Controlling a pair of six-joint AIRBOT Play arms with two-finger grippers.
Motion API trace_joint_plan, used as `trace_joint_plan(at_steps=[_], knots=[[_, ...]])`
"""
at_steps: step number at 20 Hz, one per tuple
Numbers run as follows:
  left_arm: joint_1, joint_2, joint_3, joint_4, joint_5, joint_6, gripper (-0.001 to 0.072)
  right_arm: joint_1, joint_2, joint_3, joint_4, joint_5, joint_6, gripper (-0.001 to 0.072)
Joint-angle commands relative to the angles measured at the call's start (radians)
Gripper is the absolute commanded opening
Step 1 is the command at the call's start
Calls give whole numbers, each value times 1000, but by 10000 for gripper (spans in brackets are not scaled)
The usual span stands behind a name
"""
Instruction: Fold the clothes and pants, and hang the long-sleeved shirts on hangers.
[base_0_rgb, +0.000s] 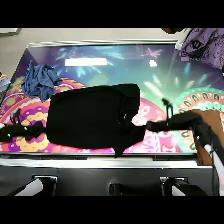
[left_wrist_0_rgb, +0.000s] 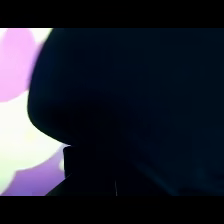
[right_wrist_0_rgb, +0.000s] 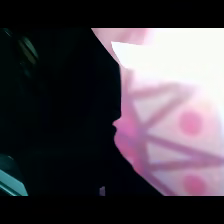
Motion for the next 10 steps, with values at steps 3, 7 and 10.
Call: trace_joint_plan(at_steps=[3, 7, 10], knots=[[-148, 48, 637, 13, -9, -180, 15, 1, 1, 632, -109, -2, 108, 30], [-174, 88, 1136, 163, -105, -297, 15, 1, 42, 1093, -221, -107, 207, 30], [-174, 185, 1276, 301, -182, -349, 16, 1, 163, 1242, -336, -133, 283, 30]])
